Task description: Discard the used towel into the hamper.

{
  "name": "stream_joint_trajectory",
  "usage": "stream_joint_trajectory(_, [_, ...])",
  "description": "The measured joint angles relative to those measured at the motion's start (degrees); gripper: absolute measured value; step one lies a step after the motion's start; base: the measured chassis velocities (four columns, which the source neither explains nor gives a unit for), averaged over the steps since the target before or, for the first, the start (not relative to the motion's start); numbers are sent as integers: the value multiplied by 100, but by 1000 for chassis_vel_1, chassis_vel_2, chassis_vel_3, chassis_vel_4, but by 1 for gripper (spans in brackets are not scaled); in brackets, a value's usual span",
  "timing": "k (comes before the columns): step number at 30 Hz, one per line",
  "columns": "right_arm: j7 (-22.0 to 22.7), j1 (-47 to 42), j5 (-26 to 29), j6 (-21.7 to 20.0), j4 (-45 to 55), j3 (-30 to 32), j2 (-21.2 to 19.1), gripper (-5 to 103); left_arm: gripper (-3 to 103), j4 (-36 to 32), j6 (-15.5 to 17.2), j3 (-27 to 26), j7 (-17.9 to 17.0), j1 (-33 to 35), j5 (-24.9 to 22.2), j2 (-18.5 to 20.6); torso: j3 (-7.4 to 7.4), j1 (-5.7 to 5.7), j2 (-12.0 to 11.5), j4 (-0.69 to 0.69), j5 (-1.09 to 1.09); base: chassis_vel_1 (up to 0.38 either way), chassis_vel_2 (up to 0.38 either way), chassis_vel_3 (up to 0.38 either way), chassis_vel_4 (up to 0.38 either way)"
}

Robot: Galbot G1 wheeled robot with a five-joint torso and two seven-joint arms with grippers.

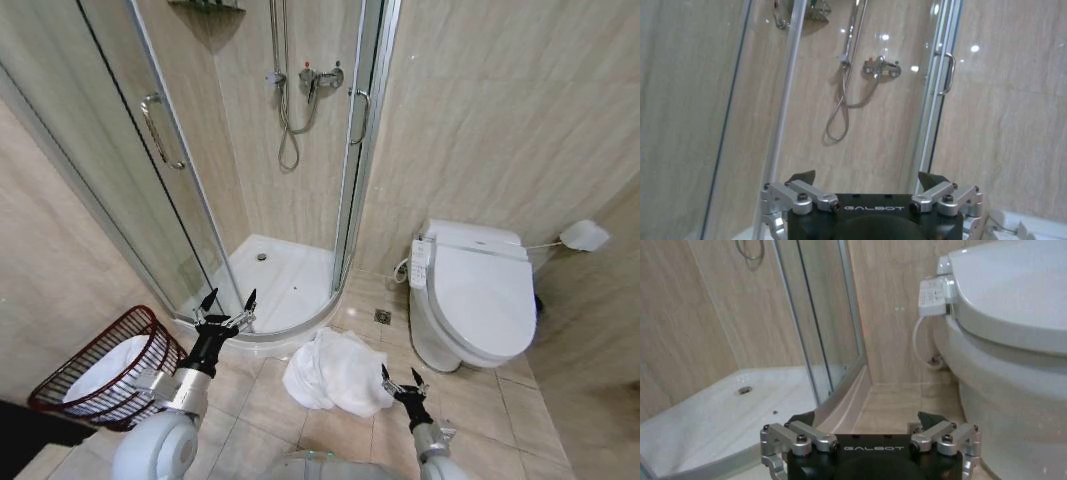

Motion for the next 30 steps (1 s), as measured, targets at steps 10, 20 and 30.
stream_joint_trajectory(10, [-105, -107, -238, -118, -79, 63, -18, 100, 100, 0, 0, 0, 0, 0, 0, 0, -156, -111, -267, 0, 0, 0, 0, 0, 0])
stream_joint_trajectory(20, [-293, -27, -369, -123, -330, 140, 71, 100, 100, 0, 0, 0, 0, 0, 0, 0, -293, -212, -505, 0, 0, 0, 0, 0, 0])
stream_joint_trajectory(30, [-305, 13, -383, -38, -428, 203, 90, 100, 100, 0, 0, 0, 0, 0, 0, 0, -425, -305, -730, 0, 0, 7, 9, 9, 10])
